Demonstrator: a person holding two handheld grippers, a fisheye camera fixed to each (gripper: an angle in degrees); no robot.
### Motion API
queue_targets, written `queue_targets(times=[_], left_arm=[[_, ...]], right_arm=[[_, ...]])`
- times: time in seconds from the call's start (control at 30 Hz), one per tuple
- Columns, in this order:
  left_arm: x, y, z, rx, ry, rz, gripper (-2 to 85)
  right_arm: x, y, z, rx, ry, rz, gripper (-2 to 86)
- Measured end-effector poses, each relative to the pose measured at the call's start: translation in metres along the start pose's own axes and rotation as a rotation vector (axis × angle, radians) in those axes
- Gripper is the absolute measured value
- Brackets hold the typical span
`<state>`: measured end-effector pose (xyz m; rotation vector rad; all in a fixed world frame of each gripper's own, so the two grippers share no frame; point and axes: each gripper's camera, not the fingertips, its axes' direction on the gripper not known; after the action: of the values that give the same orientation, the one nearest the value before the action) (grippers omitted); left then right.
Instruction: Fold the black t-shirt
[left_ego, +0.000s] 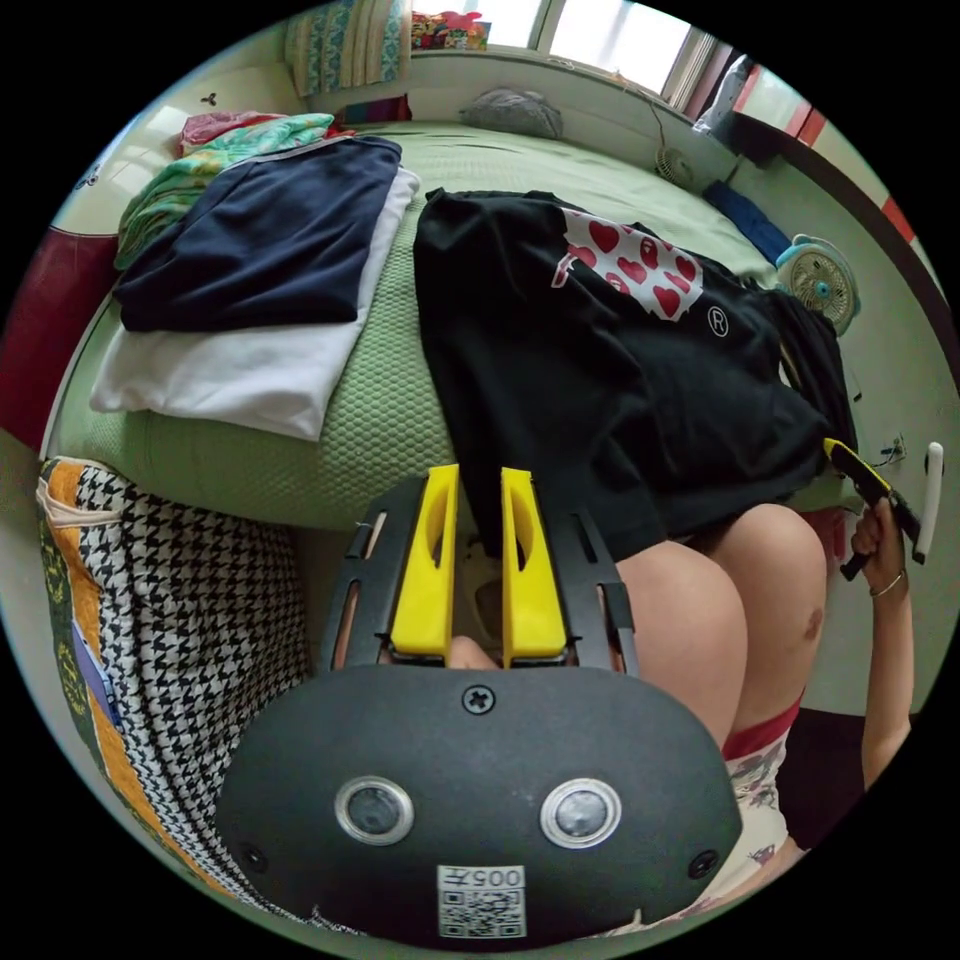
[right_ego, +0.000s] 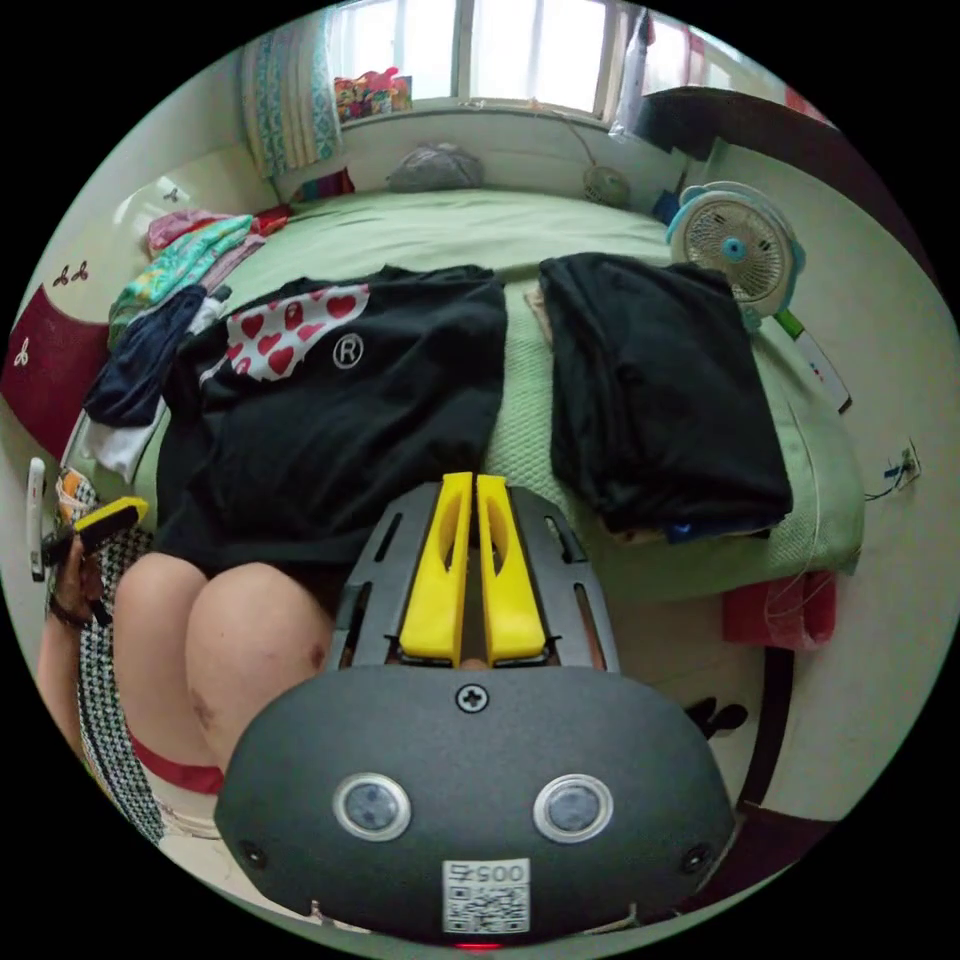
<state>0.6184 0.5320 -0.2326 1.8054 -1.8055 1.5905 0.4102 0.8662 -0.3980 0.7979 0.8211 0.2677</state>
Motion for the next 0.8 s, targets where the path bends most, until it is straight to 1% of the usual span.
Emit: queue_targets(times=[0.13, 0.27, 0.43, 0.57, 0.63, 0.7, 0.8], left_arm=[[0.007, 0.016, 0.008, -0.023, -0.01, 0.005, 8.1], [0.016, 0.032, 0.017, -0.033, -0.057, -0.002, 8.6], [0.025, 0.05, 0.021, -0.03, -0.011, -0.023, 8.5], [0.034, 0.066, 0.02, -0.037, -0.017, -0.027, 8.0], [0.038, 0.074, 0.016, -0.042, -0.03, -0.027, 6.8], [0.043, 0.082, 0.011, -0.049, -0.054, -0.015, 3.4], [0.049, 0.095, -0.006, -0.027, -0.071, 0.008, 2.2]], right_arm=[[0.013, 0.0, -0.012, 0.02, -0.011, 0.037, -1.7], [0.011, 0.011, -0.018, 0.024, 0.015, 0.025, -1.6], [0.011, 0.026, -0.021, 0.014, 0.008, 0.034, -1.6], [0.012, 0.037, -0.026, 0.011, 0.01, 0.03, -1.6], [0.013, 0.043, -0.028, 0.012, 0.009, 0.026, -1.6], [0.014, 0.05, -0.032, 0.015, 0.006, 0.024, -1.6], [0.017, 0.058, -0.039, 0.016, 0.003, 0.023, -1.6]])
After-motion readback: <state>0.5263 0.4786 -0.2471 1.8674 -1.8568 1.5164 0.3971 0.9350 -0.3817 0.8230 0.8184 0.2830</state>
